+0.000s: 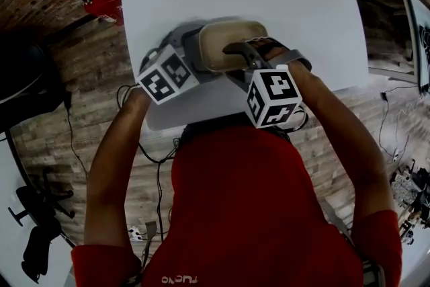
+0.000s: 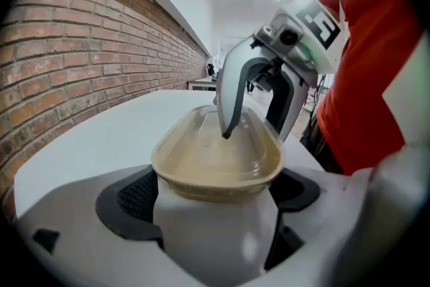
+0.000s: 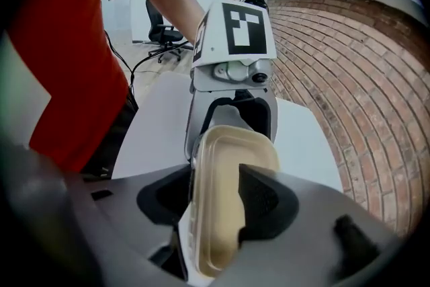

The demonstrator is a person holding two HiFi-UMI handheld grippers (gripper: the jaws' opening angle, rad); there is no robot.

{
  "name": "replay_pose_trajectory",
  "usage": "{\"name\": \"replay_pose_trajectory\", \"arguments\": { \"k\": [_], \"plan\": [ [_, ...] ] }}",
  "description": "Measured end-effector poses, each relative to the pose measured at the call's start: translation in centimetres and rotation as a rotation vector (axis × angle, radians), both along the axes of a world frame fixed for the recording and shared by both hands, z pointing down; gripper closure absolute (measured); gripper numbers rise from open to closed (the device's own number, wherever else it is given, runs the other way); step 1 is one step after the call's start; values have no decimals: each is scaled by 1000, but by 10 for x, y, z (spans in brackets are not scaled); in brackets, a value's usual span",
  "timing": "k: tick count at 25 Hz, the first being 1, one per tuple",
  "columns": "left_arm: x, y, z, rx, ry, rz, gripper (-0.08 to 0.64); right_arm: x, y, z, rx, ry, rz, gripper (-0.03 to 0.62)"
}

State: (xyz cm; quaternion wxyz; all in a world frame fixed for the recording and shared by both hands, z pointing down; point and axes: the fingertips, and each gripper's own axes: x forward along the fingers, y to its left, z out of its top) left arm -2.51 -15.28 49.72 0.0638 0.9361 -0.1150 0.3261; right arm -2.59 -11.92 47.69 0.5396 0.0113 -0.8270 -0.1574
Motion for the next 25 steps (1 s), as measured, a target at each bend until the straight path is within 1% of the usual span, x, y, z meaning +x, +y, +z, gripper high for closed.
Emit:
{"name": "replay_pose_trajectory", "arguments": {
  "k": [2, 4, 8, 10, 16, 18, 21, 25],
  "plan": [
    [1, 0, 7, 43, -62, 1, 57, 2, 3, 2, -71, -11, 23, 381],
    [0, 0, 11, 61, -89, -1, 57, 2, 3, 0, -137, -30, 50, 399],
    [0, 0, 12, 59, -90, 0, 58, 3, 3, -2, -204, -14, 53, 410],
    [1, 0, 11, 59, -83, 1, 58, 2, 3, -4, -259, -20, 73, 411],
    [1, 1, 10, 62, -80, 8, 58, -1, 0, -19, -472, -117, 183, 428],
    [0, 0, 11, 64, -82, 9, 58, -2, -3, -23, -498, -143, 195, 434],
    [0, 0, 12, 62, -84, 9, 57, -2, -3, -25, -488, -152, 197, 442],
    [0, 1, 11, 57, -75, 8, 58, -3, -6, -39, -537, -187, 214, 443]
  ]
}}
